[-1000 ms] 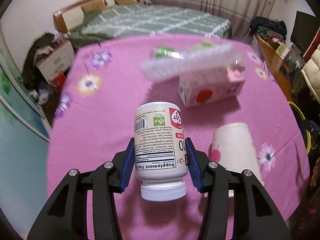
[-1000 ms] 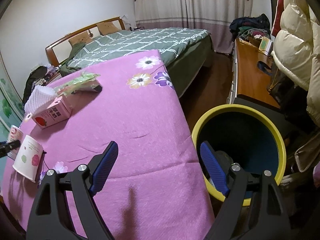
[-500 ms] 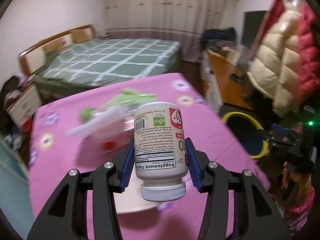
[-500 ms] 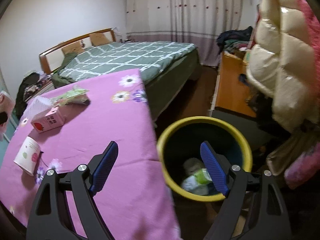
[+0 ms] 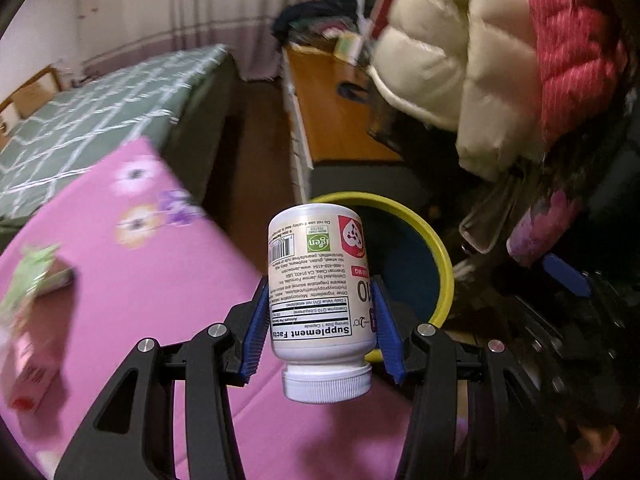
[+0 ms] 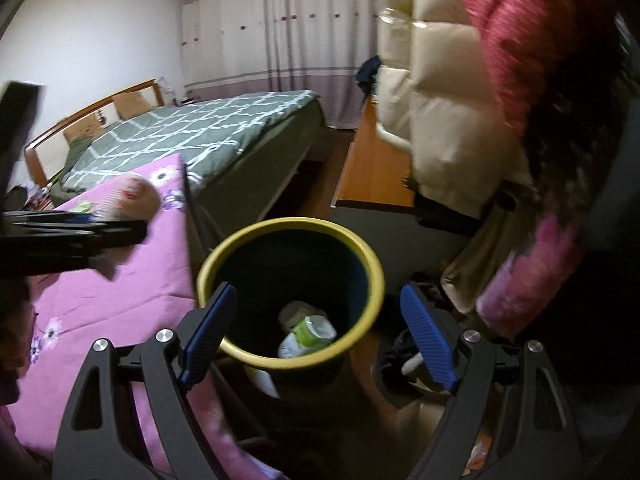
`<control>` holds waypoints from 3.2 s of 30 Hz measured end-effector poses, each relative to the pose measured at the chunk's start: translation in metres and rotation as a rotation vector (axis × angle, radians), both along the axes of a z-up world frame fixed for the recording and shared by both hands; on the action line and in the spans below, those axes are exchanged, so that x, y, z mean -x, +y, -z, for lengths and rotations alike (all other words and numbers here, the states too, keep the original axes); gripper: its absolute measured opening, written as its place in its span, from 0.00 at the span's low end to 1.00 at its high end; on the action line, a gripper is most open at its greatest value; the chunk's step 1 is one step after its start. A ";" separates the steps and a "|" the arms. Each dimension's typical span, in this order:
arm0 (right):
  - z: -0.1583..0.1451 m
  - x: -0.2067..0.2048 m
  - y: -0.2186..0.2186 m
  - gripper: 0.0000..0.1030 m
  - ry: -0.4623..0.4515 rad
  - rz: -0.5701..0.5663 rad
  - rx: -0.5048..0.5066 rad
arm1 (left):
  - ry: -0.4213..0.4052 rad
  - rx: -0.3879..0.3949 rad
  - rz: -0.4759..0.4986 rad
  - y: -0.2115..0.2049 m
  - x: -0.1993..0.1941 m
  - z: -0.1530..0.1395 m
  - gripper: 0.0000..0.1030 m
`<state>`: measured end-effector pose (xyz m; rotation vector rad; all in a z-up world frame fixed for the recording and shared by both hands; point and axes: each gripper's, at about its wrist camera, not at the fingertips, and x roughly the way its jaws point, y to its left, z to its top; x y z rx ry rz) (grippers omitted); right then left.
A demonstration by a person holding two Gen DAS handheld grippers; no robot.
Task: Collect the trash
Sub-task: 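Carry the supplement bottle over the bin and open the left tool, then move the right tool to the table and grasp the white foam net, then carry the foam net over the bin and open the right tool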
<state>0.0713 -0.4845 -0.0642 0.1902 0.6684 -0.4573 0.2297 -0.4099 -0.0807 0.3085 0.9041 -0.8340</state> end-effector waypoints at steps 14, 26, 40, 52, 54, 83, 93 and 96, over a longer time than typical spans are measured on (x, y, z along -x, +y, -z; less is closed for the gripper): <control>0.016 0.004 -0.017 0.78 0.020 0.024 -0.035 | -0.052 0.098 -0.074 0.014 -0.007 -0.010 0.84; 0.005 -0.073 0.085 0.78 -0.010 -0.311 -0.079 | -0.356 0.179 -0.580 0.283 0.042 -0.096 0.90; -0.025 -0.198 0.274 0.78 -0.046 -0.739 -0.110 | -0.433 0.188 -0.916 0.443 0.086 -0.098 0.90; -0.017 -0.272 0.364 0.78 0.015 -0.974 0.035 | -0.408 0.194 -0.937 0.461 0.085 -0.083 0.90; -0.014 -0.278 0.370 0.78 0.034 -1.015 0.063 | -0.404 0.197 -0.932 0.461 0.084 -0.082 0.90; -0.077 -0.190 0.264 0.13 -0.120 -0.887 -0.035 | -0.367 0.187 -0.857 0.441 0.081 -0.076 0.90; -0.032 -0.107 0.098 0.13 -0.024 -0.343 -0.027 | -0.249 0.162 -0.757 0.388 0.069 -0.036 0.90; -0.009 -0.098 0.062 0.13 0.016 -0.246 -0.045 | -0.213 0.144 -0.716 0.367 0.066 -0.023 0.90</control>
